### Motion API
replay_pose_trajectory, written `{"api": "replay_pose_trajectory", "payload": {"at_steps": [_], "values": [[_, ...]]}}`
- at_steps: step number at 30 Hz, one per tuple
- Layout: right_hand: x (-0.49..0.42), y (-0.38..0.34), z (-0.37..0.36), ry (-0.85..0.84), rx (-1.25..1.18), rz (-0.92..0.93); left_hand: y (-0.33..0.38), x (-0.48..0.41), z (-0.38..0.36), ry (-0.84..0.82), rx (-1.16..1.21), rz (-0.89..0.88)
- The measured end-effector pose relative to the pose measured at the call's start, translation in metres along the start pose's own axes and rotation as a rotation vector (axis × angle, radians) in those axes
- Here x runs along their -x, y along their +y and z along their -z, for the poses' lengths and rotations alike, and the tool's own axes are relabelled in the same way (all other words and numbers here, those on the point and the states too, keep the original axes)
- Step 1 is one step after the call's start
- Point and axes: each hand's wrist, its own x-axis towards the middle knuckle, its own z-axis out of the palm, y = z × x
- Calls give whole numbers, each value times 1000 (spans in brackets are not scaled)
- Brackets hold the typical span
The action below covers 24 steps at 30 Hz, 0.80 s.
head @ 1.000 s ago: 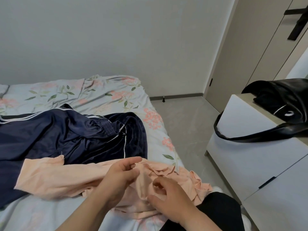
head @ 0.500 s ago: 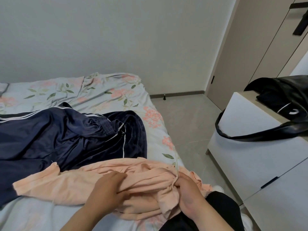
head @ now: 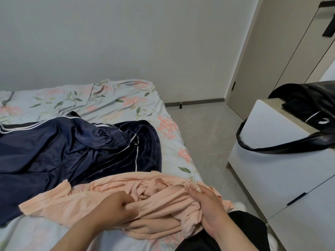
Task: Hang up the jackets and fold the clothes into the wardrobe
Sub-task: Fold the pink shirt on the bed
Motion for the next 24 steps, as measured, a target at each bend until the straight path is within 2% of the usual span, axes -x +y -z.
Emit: {"api": "replay_pose_trajectory", "payload": {"at_steps": [3,5,10,12,14,16,20,22,24], "values": [[-3,0,3,19,-109,8,5,3,3,62,34,-95],[-5,0,4,52,-207,22,12,8,6,43,15,-60],[-7,-13,22,172,-439,81,31,13,8,-178,-292,17],[-5,-19,35,195,-543,52,34,14,6,-268,-302,112],[1,-27,41,113,-562,-89,35,16,6,-293,-146,165],[9,-32,39,23,-550,-172,35,19,6,-269,27,95],[9,-23,36,147,-454,15,33,23,4,-108,345,-13],[8,-18,33,90,-376,74,29,25,6,-33,488,-21],[8,-17,31,34,-334,62,27,28,11,-33,679,-42]]}}
